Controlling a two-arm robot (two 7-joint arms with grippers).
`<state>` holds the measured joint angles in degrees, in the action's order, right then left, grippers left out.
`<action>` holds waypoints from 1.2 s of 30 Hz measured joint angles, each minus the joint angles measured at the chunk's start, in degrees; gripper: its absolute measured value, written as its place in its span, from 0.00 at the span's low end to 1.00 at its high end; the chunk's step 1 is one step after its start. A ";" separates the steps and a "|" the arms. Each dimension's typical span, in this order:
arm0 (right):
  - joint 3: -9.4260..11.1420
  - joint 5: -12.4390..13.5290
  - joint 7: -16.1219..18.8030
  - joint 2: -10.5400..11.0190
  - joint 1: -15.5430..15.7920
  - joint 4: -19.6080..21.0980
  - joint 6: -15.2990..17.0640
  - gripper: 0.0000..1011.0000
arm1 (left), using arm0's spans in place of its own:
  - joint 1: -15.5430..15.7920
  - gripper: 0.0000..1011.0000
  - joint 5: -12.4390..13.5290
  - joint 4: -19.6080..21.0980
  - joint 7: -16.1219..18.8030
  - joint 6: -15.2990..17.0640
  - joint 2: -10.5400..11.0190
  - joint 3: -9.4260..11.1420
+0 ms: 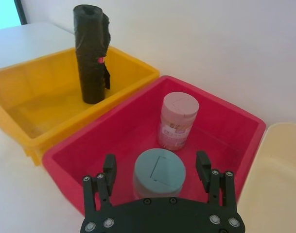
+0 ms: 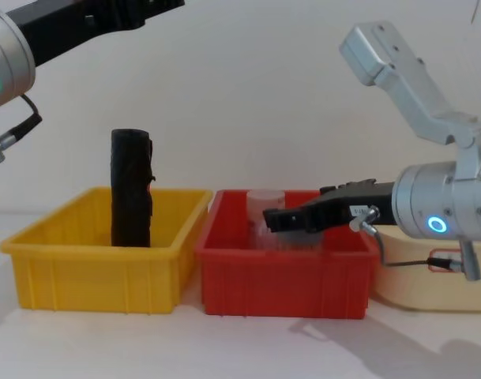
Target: Pick up the garbage bag with the one hand and transfer it to the other hand.
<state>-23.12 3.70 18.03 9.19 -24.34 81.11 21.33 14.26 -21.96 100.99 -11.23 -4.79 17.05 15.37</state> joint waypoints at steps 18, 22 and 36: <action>0.92 -0.12 -0.48 -0.76 -1.50 -3.08 0.02 0.99 | 0.00 0.99 0.00 0.00 -0.01 0.00 0.00 0.00; 0.80 -0.12 -0.26 -0.72 -1.56 -3.22 0.20 0.99 | 0.00 0.99 0.00 -0.01 -0.01 0.00 0.00 0.00; -0.16 0.27 0.82 -0.54 -1.91 -3.53 1.71 0.99 | 0.00 0.99 0.00 -0.01 -0.01 0.00 0.00 0.01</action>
<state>-23.28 3.97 18.86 8.65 -26.25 77.58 23.04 14.26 -21.96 100.97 -11.24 -4.79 17.05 15.38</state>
